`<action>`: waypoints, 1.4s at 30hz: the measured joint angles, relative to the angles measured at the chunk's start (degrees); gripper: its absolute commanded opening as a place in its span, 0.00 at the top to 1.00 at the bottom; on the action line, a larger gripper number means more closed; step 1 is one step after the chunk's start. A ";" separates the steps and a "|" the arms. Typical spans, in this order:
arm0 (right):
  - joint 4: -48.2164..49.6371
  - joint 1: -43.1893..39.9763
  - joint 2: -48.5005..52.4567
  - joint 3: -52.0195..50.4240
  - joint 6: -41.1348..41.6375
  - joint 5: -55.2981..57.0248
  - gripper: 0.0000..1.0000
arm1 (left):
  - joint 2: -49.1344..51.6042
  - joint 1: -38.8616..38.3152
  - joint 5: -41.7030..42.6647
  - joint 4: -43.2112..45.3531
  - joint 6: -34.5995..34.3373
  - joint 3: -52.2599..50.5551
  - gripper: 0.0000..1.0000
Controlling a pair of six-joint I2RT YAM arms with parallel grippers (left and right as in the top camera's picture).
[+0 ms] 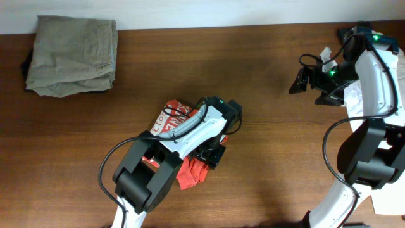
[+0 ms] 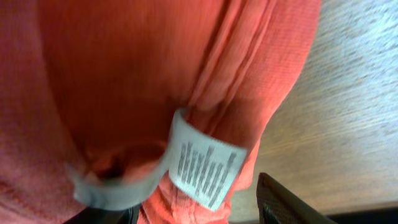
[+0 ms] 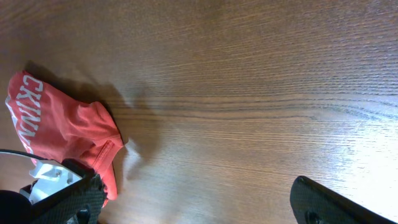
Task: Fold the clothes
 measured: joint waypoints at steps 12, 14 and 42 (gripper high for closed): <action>0.00 0.00 0.00 0.00 0.02 0.00 0.01 | 0.00 0.02 5.18 7.39 -0.66 0.81 0.83; 0.00 0.00 0.00 0.00 0.00 0.00 0.01 | 0.00 0.04 8.13 10.40 -0.76 1.36 0.44; 0.00 0.00 0.00 0.00 0.04 0.00 0.01 | 0.15 45.77 29.66 0.24 24.04 7.34 0.01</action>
